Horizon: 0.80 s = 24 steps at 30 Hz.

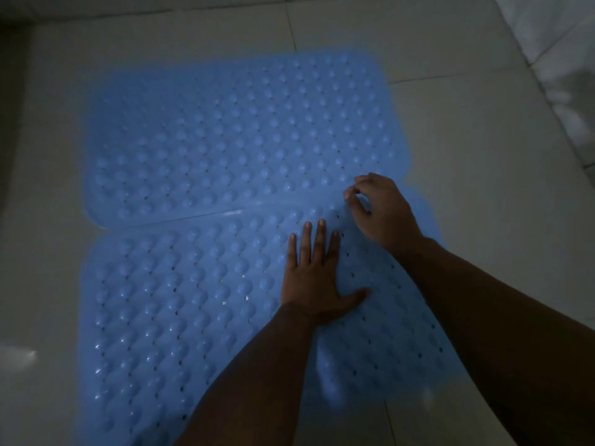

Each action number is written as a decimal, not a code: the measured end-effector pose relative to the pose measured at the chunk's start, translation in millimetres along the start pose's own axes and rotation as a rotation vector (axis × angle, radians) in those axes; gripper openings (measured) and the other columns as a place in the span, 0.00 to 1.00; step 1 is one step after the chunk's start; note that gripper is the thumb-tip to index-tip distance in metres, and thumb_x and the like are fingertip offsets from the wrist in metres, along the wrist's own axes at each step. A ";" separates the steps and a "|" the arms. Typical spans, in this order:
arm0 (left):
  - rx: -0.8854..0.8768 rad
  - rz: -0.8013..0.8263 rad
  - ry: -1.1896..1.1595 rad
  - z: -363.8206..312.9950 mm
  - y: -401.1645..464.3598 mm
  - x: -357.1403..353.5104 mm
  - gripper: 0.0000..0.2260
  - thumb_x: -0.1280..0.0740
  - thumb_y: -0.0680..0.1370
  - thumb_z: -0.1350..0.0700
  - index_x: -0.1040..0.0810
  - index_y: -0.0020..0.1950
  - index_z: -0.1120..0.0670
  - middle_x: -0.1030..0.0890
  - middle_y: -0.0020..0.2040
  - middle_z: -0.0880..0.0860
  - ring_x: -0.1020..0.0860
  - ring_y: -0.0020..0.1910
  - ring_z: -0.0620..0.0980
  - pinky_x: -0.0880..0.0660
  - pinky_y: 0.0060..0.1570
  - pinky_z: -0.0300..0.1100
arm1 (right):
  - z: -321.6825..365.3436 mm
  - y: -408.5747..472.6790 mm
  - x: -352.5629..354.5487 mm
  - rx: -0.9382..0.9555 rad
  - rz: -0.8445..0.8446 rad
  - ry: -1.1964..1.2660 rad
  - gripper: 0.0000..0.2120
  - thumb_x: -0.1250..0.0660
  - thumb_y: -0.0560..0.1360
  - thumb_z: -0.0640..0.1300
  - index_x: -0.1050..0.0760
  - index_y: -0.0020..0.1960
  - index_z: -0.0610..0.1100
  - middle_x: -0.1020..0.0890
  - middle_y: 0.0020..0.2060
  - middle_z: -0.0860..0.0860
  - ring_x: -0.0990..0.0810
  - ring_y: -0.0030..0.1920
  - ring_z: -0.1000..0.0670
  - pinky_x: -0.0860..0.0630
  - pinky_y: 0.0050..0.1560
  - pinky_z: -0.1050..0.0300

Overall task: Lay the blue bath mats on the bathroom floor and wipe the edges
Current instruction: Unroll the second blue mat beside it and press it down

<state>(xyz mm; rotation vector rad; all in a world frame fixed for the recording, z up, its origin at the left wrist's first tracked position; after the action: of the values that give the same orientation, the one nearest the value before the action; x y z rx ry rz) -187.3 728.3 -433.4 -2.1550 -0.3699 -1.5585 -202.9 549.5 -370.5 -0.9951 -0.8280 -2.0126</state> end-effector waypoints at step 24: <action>0.343 -0.172 -0.024 131.4 -32.2 19.7 0.25 0.38 0.80 0.46 0.29 0.76 0.51 0.35 0.80 0.56 0.46 0.81 0.63 0.39 0.75 0.61 | 88.3 -110.3 -142.9 -0.075 0.260 -0.373 0.40 0.48 0.80 0.65 0.48 0.81 0.38 0.46 0.81 0.40 0.51 0.82 0.41 0.48 0.78 0.35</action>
<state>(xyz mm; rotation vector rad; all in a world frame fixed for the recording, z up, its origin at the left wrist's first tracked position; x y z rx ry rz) -87.8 821.6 -442.2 -1.9174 -0.7875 -1.4350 -198.9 723.2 -471.6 -1.4703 -0.7709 -1.6716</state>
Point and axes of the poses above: each hand's wrist, its own y-axis towards the middle knuckle, its own x-axis out of the back of the hand, z = x × y, the point moved 5 cm from there along y, towards the middle knuckle
